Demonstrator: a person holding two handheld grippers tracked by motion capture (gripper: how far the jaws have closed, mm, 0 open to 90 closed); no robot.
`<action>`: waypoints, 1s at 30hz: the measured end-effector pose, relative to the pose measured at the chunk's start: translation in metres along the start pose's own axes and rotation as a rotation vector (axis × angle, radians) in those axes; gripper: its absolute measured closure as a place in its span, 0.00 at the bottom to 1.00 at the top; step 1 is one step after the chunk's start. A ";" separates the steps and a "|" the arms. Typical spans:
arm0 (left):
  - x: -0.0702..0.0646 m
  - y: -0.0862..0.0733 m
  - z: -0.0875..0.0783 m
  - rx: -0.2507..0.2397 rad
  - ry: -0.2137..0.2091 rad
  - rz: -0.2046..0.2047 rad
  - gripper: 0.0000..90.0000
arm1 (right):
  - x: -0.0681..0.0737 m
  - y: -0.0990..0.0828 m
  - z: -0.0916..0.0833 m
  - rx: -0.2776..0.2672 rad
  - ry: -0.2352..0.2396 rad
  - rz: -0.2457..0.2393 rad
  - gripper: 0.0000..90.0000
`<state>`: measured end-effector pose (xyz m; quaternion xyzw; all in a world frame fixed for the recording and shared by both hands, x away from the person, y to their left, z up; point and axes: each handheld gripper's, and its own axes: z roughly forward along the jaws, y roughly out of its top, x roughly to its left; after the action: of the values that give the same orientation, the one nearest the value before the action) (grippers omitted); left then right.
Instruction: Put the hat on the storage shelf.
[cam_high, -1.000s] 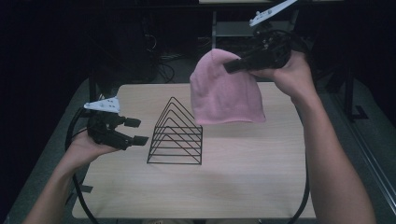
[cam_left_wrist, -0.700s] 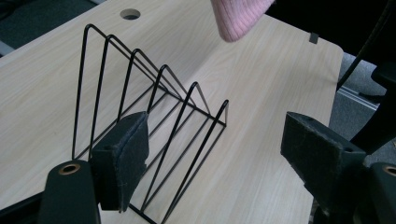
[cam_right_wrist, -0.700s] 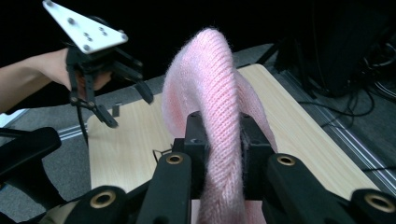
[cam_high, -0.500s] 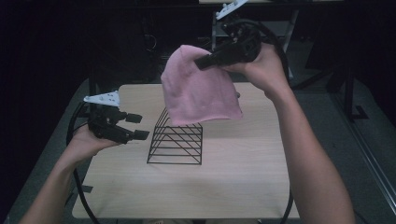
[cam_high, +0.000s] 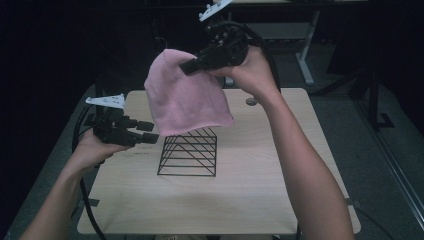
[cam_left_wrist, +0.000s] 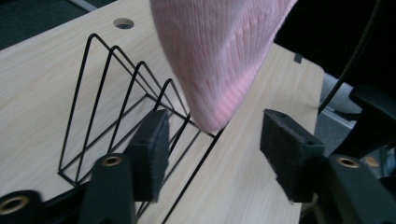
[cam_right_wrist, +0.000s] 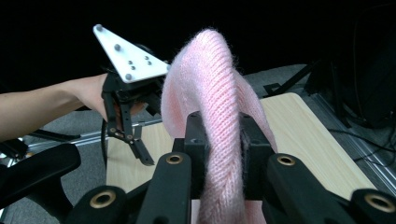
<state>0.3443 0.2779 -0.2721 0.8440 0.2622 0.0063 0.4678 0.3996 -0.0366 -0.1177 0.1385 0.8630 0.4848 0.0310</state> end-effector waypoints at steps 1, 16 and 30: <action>0.000 0.000 0.000 0.000 0.000 0.000 0.53 | 0.000 0.000 0.000 0.000 0.000 0.000 0.85; 0.005 -0.010 -0.003 0.025 0.001 -0.006 0.93 | 0.005 -0.001 0.024 -0.007 0.037 0.000 0.85; 0.012 -0.012 0.020 0.107 0.076 0.008 0.93 | -0.019 -0.037 0.033 0.009 0.015 0.063 0.85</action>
<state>0.3540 0.2726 -0.2960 0.8681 0.2764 0.0259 0.4116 0.4168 -0.0324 -0.1683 0.1622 0.8607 0.4824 0.0088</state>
